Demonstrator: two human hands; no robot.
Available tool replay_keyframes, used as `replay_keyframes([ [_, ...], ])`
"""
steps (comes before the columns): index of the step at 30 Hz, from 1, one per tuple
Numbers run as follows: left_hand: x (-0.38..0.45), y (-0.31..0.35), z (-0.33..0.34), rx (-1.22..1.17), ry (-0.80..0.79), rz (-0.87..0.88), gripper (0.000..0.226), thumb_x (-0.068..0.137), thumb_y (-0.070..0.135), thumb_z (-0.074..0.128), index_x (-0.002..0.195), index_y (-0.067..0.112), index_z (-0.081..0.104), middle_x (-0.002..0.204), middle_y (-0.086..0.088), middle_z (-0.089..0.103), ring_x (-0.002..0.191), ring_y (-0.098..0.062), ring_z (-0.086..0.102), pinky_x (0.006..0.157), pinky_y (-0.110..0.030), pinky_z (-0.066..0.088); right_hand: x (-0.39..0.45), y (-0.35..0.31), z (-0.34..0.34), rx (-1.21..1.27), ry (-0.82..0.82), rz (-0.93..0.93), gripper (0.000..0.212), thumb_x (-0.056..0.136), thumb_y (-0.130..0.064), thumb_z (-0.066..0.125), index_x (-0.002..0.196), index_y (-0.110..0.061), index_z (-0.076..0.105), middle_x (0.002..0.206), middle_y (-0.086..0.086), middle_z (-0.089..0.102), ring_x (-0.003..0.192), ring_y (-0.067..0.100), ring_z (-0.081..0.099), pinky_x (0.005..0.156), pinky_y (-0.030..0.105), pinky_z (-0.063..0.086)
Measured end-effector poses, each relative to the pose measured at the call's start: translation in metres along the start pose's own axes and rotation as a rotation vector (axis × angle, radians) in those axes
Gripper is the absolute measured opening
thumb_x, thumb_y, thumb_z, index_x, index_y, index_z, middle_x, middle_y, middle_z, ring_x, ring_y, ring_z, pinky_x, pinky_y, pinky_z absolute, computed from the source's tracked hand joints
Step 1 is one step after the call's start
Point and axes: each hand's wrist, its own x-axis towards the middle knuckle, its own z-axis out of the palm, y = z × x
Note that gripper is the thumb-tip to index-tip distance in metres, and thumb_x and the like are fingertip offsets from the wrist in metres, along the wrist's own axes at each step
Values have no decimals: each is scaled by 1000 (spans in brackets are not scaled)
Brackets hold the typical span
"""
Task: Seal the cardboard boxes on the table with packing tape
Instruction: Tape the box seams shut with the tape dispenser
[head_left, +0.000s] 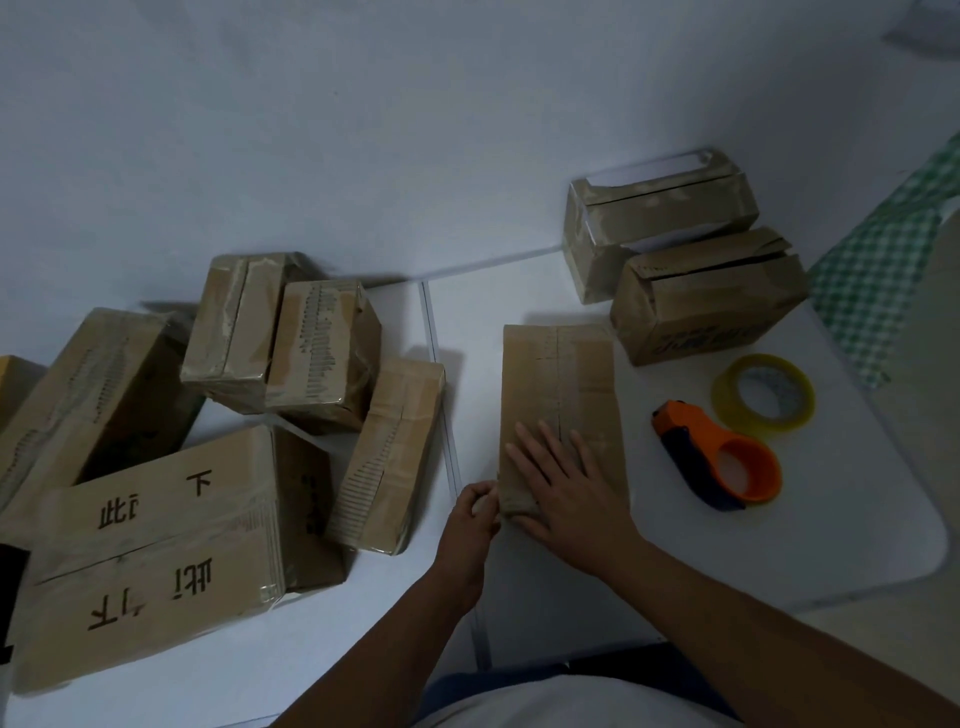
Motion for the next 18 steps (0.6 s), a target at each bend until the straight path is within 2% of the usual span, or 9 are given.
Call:
replay_keyframes([
  [3,-2,1,7,42,35,1,30,101,30,52,131,30,49,137,8,43,120,-14,51,103,-34,46,1,0,0,-4,-1,-4,76,93,-63,30,153,-15,25,162,7,13,149,29,12,116,51,15],
  [5,1,5,13,42,68,-35,45,99,29,57,141,29,41,140,7,37,127,-20,46,108,-41,44,1,-1,0,-8,-10,1,77,93,-63,31,153,-15,25,162,7,13,149,29,12,116,52,15],
  [6,4,8,16,67,80,-37,43,99,26,57,140,26,43,140,3,40,126,-21,47,106,-40,46,1,-1,0,-12,-18,2,77,93,-62,31,153,-16,24,162,7,12,149,29,11,116,52,14],
  [8,10,13,22,169,101,-6,26,101,19,52,127,19,53,131,-6,53,114,-19,55,90,-29,51,2,0,-1,-14,-31,2,77,93,-62,31,154,-16,22,162,7,11,149,29,9,116,52,14],
  [9,11,13,22,222,128,15,20,100,16,51,120,17,56,124,-7,58,106,-17,58,81,-24,50,2,0,-2,-10,-32,1,77,93,-62,31,154,-16,22,162,7,11,149,29,9,116,52,14],
  [11,11,12,17,274,214,42,12,99,17,55,110,15,61,110,-4,64,98,-15,61,72,-19,46,1,0,-2,-2,-35,1,77,93,-63,30,154,-16,22,162,7,11,149,28,10,115,52,15],
  [14,-2,15,0,254,278,67,17,101,28,54,98,18,68,96,2,71,92,-14,67,72,-21,48,1,0,-1,2,-44,7,78,93,-64,29,154,-17,20,163,6,8,150,27,7,117,53,15],
  [16,-10,22,-4,202,186,27,28,103,32,48,93,21,72,92,2,75,90,-12,70,76,-25,53,1,-1,-1,-2,-47,5,78,93,-64,29,154,-17,20,163,6,8,150,27,7,118,53,14],
  [18,-15,31,2,204,125,-11,31,103,29,49,88,19,74,91,-6,75,92,-19,70,83,-34,58,1,-1,-1,-7,-37,-1,77,93,-64,30,153,-16,25,162,7,13,149,29,12,116,52,14],
])
